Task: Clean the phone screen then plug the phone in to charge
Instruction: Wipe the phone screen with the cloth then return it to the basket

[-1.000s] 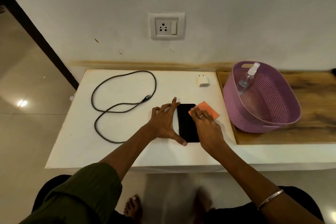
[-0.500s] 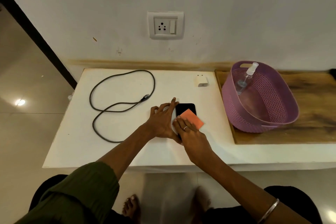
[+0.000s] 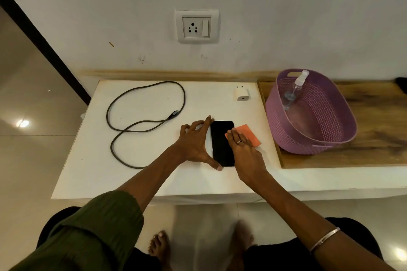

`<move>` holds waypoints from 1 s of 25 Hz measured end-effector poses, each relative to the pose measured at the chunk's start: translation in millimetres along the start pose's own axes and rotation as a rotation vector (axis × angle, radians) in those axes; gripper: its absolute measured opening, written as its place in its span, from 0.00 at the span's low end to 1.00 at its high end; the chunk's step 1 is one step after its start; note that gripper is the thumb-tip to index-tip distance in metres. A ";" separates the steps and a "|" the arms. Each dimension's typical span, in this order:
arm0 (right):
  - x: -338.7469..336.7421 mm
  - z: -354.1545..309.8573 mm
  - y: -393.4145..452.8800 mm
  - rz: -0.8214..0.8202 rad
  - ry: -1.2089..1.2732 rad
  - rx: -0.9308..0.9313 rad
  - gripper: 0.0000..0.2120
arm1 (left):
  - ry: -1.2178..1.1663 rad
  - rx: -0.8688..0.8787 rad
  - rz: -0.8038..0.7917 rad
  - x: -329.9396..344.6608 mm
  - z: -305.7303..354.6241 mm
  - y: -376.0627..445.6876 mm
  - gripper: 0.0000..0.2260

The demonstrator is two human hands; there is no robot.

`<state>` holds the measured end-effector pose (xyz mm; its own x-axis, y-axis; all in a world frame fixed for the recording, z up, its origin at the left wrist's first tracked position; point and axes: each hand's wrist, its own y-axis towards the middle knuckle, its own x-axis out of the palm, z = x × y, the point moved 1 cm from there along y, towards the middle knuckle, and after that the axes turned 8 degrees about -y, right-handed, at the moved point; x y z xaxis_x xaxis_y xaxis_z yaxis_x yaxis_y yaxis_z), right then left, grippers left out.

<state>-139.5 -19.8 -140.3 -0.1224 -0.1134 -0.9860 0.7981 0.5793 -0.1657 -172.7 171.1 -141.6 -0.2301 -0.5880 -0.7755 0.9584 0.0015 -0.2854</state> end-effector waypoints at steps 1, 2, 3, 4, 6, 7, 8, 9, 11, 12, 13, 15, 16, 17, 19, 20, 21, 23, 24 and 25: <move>0.0 -4.9 -1.7 0.001 0.010 -0.012 0.41 | 0.002 -0.003 -0.002 -0.2 0.0 0.7 0.69; 1.1 -10.4 -5.2 0.004 0.018 -0.039 0.40 | 0.003 -0.005 -0.005 -0.4 -0.2 1.0 0.69; 1.5 -15.8 -9.8 0.017 0.030 -0.083 0.38 | 0.004 -0.006 -0.007 -0.6 -0.6 1.5 0.69; 0.2 -20.2 -15.5 0.047 0.042 -0.140 0.37 | 0.007 -0.003 -0.008 -0.6 -1.0 1.5 0.70; -2.1 -24.1 -26.8 0.114 0.049 -0.256 0.36 | 0.022 0.013 -0.001 -0.1 -1.2 1.9 0.70; -2.3 -23.5 -29.2 0.144 0.020 -0.295 0.36 | 0.027 0.021 0.004 0.0 -1.4 2.2 0.70; -2.0 -21.3 -30.2 0.160 -0.026 -0.324 0.37 | 0.026 0.024 0.007 0.2 -1.5 2.5 0.69; -1.6 -17.5 -29.8 0.159 -0.067 -0.343 0.38 | 0.021 0.024 0.010 0.4 -1.1 2.3 0.69; 0.0 -7.1 -27.4 0.118 -0.092 -0.319 0.39 | 0.004 0.015 0.023 0.2 0.1 1.0 0.68; 1.1 -1.0 -26.1 0.102 -0.074 -0.267 0.40 | -0.001 0.012 0.026 0.0 0.3 0.5 0.68; 1.8 5.0 -24.8 0.079 -0.048 -0.199 0.41 | -0.001 0.011 0.026 0.0 -0.2 0.5 0.68; 1.4 12.8 -24.0 0.037 0.010 -0.069 0.40 | 0.001 0.008 0.024 0.6 -0.4 0.6 0.69; 1.0 14.0 -23.8 0.033 0.040 -0.028 0.39 | 0.005 0.007 0.023 0.7 0.1 0.6 0.69; 1.6 12.8 -23.4 0.036 0.067 -0.004 0.39 | 0.007 0.007 0.022 0.7 0.6 0.8 0.69; 5.9 5.9 -24.8 0.042 0.094 0.009 0.38 | 0.001 0.005 0.018 0.7 0.7 1.3 0.69; 8.1 1.0 -26.0 0.047 0.095 -0.001 0.38 | 0.000 0.006 0.016 0.9 0.7 1.6 0.69; 9.9 -4.0 -28.0 0.052 0.089 -0.030 0.38 | 0.001 0.008 0.015 0.9 0.8 1.9 0.69; 10.0 -15.4 -33.2 0.093 0.055 -0.157 0.37 | 0.009 0.018 0.018 0.7 0.9 2.3 0.68; 9.9 -18.8 -36.1 0.126 0.037 -0.221 0.38 | 0.017 0.025 0.021 0.8 1.0 2.8 0.68; 8.0 -20.0 -38.5 0.155 0.022 -0.272 0.38 | 0.026 0.030 0.024 0.7 0.9 3.4 0.68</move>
<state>-183.0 -26.8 -142.2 -0.0267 0.0092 -0.9996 0.6217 0.7832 -0.0093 -169.5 169.9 -142.6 -0.2111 -0.5671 -0.7961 0.9682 -0.0096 -0.2499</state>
